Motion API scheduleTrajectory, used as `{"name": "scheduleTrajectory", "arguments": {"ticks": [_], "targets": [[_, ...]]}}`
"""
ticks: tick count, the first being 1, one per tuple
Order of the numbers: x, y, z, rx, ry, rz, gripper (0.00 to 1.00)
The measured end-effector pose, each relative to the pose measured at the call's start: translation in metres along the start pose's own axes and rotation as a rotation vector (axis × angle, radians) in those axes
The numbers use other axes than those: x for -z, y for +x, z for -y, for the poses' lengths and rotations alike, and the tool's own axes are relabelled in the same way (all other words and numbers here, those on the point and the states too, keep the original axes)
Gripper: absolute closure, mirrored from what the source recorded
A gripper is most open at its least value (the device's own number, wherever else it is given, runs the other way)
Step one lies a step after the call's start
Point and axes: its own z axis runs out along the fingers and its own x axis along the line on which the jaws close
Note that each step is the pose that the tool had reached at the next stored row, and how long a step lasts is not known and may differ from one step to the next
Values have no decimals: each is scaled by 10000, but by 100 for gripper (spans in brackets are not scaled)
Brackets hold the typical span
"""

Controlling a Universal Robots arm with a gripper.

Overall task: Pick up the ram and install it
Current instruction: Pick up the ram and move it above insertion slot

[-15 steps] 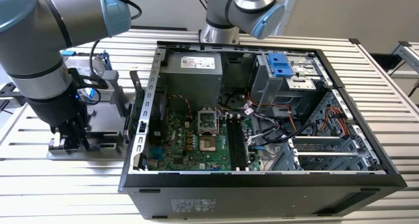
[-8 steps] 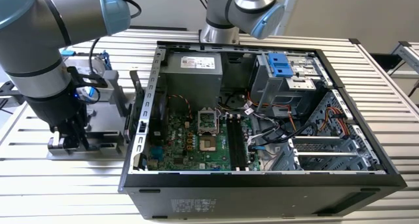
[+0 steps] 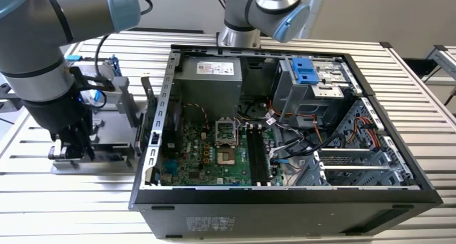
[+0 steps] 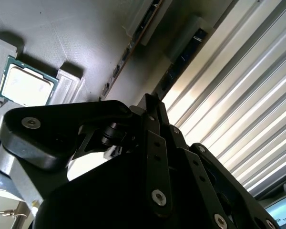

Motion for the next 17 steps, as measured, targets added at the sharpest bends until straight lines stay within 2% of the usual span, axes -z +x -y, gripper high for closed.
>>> {"name": "scheduleTrajectory", "arguments": {"ticks": [17], "targets": [[138, 14, -1, 0, 1, 1, 100]]}}
